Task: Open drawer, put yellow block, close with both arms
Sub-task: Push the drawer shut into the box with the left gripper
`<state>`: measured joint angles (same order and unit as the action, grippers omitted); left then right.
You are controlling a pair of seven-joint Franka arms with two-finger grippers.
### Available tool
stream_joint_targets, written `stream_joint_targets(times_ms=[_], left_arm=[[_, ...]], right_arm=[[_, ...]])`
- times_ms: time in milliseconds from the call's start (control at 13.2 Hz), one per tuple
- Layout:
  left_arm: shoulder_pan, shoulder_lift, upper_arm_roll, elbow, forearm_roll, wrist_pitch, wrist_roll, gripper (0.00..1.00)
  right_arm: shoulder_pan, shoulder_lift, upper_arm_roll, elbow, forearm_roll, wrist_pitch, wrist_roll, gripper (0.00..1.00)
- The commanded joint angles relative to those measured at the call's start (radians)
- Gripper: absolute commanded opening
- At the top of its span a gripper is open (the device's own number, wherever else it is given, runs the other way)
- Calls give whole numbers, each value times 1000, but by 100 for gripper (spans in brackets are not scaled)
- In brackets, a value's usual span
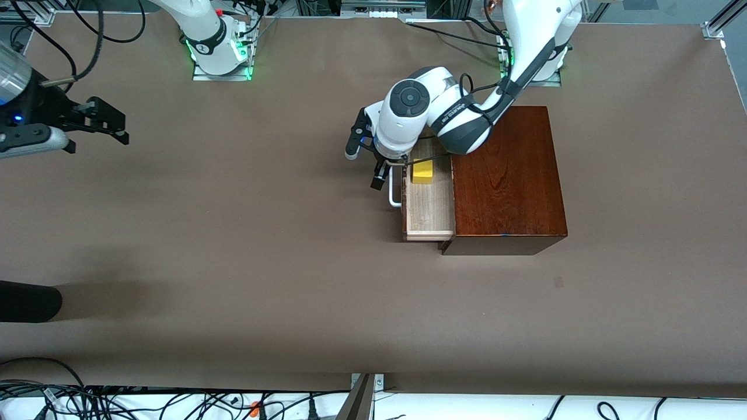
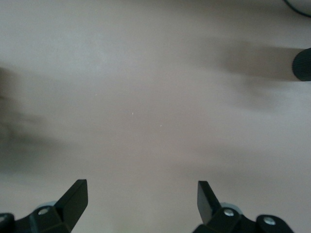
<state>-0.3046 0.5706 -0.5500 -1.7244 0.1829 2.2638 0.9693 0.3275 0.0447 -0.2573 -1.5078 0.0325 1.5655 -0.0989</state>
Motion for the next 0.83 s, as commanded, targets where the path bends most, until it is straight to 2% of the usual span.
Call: stream_joint_targets(times_ms=[0,378,757], left_arm=[[2,0,4,-18,38,7,-3,100],[-2,-5,-1,-3,36,-7,-11,100],[-4,14,-5,2,17,88,-15,100]], right_arm=[[5,-9,-25,9,-8,-4,2,100],[13,14,-22,-8,-10,-21,7,100],[-2,7,-14,-25,-11,-24,7,100]])
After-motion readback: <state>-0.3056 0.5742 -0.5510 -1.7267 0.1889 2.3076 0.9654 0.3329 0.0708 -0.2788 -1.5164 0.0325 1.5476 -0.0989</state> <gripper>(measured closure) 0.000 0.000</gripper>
